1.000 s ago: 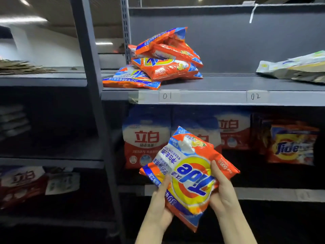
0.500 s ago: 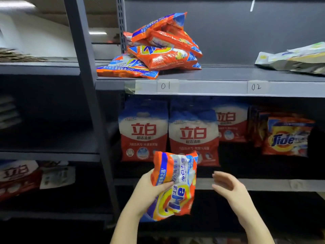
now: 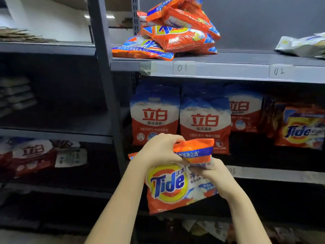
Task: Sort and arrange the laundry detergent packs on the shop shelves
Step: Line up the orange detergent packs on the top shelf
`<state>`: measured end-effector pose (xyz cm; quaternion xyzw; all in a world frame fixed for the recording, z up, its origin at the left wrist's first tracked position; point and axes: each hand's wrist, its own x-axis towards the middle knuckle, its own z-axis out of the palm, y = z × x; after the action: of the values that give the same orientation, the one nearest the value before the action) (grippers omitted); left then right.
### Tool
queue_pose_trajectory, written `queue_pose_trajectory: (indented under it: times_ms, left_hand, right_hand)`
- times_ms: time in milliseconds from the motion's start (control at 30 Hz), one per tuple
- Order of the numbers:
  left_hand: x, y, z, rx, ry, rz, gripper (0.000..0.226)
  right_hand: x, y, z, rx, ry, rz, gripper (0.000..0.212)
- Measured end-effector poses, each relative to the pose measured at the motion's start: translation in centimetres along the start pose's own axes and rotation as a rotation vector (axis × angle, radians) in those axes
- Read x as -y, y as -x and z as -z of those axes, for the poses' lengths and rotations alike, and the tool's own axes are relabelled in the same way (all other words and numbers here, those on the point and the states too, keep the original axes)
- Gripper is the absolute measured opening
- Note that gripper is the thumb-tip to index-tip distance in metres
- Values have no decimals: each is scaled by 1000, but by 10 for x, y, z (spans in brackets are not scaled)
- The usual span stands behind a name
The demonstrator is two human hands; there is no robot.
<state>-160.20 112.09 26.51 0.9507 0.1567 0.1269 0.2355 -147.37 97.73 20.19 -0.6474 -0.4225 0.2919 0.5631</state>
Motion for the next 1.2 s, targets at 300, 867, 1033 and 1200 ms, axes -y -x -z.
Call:
queue_pose_trajectory:
  times_ms: [300, 867, 1033, 1200]
  left_hand:
    - [45, 33, -25, -385, 607, 247, 67]
    - [39, 28, -78, -205, 1377, 463, 52]
    - [28, 16, -75, -265, 1381, 374, 47]
    - [18, 3, -76, -299, 1402, 355, 50]
  right_hand:
    - [-9, 7, -10, -204, -567, -86, 38]
    - [4, 9, 19, -119, -250, -253, 30]
    - [-12, 22, 44, 64, -186, -256, 57]
    - [-26, 32, 51, 19, 5, -259, 63]
